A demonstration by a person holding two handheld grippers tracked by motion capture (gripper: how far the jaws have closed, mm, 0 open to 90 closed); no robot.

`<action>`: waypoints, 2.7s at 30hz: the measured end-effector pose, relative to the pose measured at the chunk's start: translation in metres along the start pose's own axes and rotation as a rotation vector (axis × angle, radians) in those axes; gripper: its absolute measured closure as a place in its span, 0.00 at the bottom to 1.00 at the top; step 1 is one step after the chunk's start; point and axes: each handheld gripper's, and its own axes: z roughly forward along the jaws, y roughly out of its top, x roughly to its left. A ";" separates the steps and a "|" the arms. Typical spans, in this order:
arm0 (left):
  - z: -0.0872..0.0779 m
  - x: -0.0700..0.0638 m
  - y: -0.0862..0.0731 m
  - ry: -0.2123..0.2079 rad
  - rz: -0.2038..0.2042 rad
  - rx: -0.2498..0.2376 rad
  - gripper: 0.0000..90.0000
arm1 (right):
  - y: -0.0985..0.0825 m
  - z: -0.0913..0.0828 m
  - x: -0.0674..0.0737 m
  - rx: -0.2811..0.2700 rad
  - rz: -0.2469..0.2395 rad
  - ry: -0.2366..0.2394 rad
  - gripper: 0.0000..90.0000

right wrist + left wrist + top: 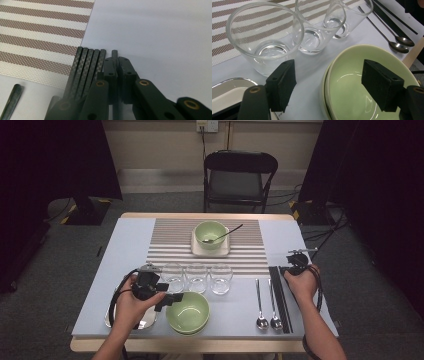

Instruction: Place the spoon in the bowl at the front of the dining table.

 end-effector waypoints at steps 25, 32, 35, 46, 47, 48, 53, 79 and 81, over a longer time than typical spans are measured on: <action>-0.001 0.001 0.001 0.001 -0.010 -0.005 0.30 | 0.015 -0.016 -0.003 -0.046 0.061 0.054 0.96; 0.000 0.001 0.002 -0.001 -0.010 -0.009 0.30 | 0.025 -0.029 -0.003 -0.085 0.069 0.071 0.96; 0.000 0.000 0.002 -0.005 -0.005 -0.001 0.30 | 0.027 -0.030 -0.004 -0.099 0.071 0.071 0.96; 0.003 0.001 0.001 0.001 -0.014 0.004 0.30 | 0.022 -0.006 -0.017 -0.143 0.118 0.076 0.95; 0.003 0.002 0.001 0.002 -0.011 0.006 0.30 | 0.021 -0.003 -0.018 -0.144 0.121 0.074 0.95; 0.003 0.002 0.001 0.007 -0.008 0.010 0.30 | 0.020 0.000 -0.019 -0.141 0.122 0.074 0.95; 0.004 0.004 0.000 0.006 -0.006 0.015 0.30 | 0.016 0.011 -0.022 -0.122 0.104 0.056 0.95; -0.005 -0.005 0.005 -0.002 0.015 -0.024 0.30 | -0.023 -0.013 -0.022 -0.070 0.023 -0.019 0.94; -0.005 -0.006 0.005 -0.004 0.018 -0.023 0.30 | -0.025 -0.013 -0.026 -0.086 0.076 0.001 0.96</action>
